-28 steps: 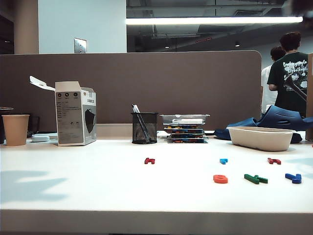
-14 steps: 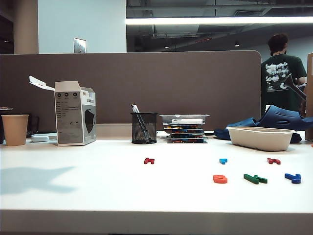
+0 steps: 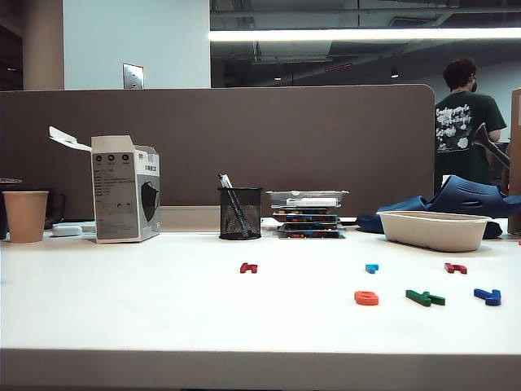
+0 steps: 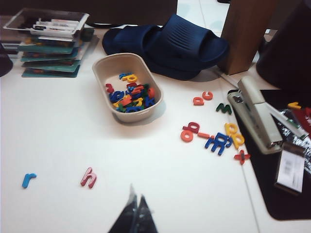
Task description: Select the appropriate letters from the row of letter magnets placed on the table to arrange into the word "sky".
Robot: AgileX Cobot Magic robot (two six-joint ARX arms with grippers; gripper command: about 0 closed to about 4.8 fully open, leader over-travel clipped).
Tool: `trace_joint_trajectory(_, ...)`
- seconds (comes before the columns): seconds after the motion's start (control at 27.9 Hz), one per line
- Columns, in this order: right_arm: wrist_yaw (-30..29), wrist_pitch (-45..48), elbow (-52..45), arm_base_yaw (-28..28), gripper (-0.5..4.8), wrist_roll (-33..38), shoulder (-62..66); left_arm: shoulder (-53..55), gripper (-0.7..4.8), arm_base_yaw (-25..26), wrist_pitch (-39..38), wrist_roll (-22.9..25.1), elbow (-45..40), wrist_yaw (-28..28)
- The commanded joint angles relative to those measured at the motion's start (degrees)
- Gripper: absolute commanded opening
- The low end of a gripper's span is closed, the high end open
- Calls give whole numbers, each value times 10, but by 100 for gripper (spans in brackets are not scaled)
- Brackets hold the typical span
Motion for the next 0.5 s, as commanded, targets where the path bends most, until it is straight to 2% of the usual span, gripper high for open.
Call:
trace_joint_trajectory(0.04, 0, 27, -35, 0, -6, 8, -43, -13, -5, 63, -18, -2, 5, 59)
trace_joint_trajectory(0.14, 0, 30, -67, 0, -6, 8, -84, -30, -5, 97, -47, 4, 1, 57)
trace_joint_trajectory(0.25, -1, 45, -110, 1, -6, 8, -130, -84, -5, 102, -46, 9, -42, 58)
trace_joint_trajectory(0.36, -56, 70, -160, 5, -6, 26, -175, -165, -5, 80, -45, -4, -117, 60)
trace_joint_trajectory(0.5, -92, 85, -193, 5, -6, 39, -191, -239, -5, 73, -45, -17, -186, 61)
